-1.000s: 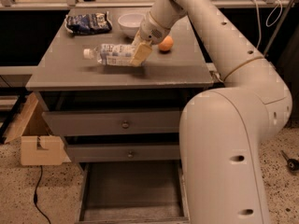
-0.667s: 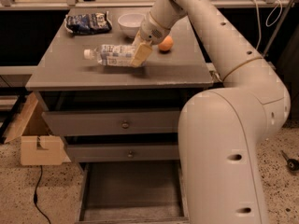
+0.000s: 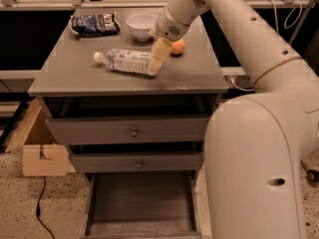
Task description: Pick blue plastic bottle from bottom drawer and place on counter
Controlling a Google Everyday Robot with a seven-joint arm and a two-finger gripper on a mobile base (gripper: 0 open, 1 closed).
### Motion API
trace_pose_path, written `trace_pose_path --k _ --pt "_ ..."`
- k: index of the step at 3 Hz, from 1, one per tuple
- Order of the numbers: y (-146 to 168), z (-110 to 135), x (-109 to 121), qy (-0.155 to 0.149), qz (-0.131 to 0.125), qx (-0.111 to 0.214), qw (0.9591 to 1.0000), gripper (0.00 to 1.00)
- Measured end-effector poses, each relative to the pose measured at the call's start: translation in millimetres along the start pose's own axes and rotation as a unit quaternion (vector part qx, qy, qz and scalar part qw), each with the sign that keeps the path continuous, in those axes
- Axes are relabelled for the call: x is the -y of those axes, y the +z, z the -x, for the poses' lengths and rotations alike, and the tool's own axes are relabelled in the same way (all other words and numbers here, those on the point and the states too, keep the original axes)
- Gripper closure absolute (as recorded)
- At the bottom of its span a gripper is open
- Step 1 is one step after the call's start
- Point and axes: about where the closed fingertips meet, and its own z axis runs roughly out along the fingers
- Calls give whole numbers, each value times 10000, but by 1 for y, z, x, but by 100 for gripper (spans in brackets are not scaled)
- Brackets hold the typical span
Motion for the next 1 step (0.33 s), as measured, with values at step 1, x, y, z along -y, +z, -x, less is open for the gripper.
trace_pose_path --k 1 --pt "-49 -3 -2 -61 -626 -228 9978 0"
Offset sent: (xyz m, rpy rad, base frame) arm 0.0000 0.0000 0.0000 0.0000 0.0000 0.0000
